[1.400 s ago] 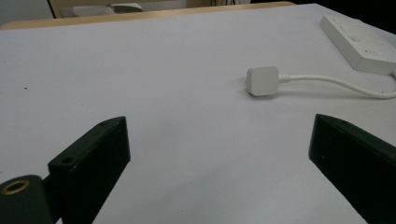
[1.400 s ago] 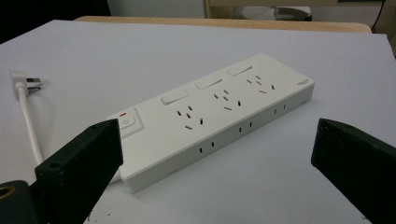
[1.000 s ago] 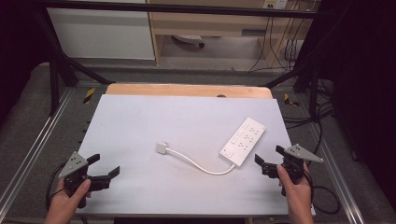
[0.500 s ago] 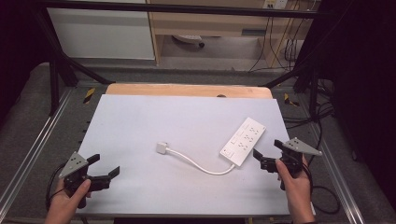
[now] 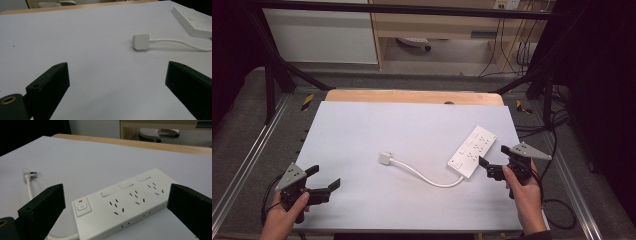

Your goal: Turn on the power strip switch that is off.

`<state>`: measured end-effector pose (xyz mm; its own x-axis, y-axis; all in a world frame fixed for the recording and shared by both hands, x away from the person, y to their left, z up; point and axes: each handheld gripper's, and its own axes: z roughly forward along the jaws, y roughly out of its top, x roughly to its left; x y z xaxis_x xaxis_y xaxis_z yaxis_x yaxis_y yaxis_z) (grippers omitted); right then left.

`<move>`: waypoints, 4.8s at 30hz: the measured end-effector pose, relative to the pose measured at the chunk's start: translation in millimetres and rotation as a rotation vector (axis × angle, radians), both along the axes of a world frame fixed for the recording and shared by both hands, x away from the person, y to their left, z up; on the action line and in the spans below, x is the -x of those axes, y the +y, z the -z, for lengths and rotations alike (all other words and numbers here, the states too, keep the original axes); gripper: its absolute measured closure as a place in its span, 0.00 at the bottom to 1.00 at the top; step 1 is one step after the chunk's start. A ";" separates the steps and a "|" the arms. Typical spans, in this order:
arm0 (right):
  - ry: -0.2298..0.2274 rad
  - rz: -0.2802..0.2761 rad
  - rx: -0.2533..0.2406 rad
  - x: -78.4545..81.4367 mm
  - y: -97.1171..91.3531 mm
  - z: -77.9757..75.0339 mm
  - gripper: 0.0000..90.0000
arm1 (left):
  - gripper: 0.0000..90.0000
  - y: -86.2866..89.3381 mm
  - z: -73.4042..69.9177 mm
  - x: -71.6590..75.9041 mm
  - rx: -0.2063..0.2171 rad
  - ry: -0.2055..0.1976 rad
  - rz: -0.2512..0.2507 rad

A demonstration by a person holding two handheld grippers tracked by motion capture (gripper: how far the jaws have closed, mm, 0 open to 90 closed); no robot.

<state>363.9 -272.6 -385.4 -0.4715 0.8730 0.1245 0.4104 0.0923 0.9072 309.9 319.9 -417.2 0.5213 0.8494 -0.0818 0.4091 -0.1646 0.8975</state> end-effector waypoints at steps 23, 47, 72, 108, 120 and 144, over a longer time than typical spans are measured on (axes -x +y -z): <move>0.008 -0.031 0.009 -17.2 15.2 -3.7 0.02 | 0.06 -1.2 0.7 -0.1 -0.002 0.005 0.009; 0.019 -0.036 0.046 -47.2 35.4 -7.3 0.12 | 0.06 -0.3 1.0 -0.5 -0.003 0.008 0.005; 0.075 -0.048 0.037 -72.7 42.2 3.6 0.22 | 0.06 -0.7 1.5 -0.6 -0.003 0.010 0.009; 0.101 -0.123 0.060 -80.6 56.8 23.2 0.92 | 0.06 -2.1 2.2 -0.7 -0.026 0.010 0.020; 0.092 -0.104 0.090 -78.4 58.3 31.4 1.00 | 0.06 -2.0 2.2 -0.7 -0.026 0.010 0.020; 0.135 -0.090 0.131 -75.0 58.0 49.5 1.00 | 0.06 -2.6 2.7 -0.7 -0.030 0.012 0.023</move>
<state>438.9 -214.6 -434.9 -0.5353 0.8408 0.0806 0.5126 0.2476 0.8222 310.6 317.4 -419.9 0.5402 0.8392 -0.0629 0.4152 -0.2007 0.8873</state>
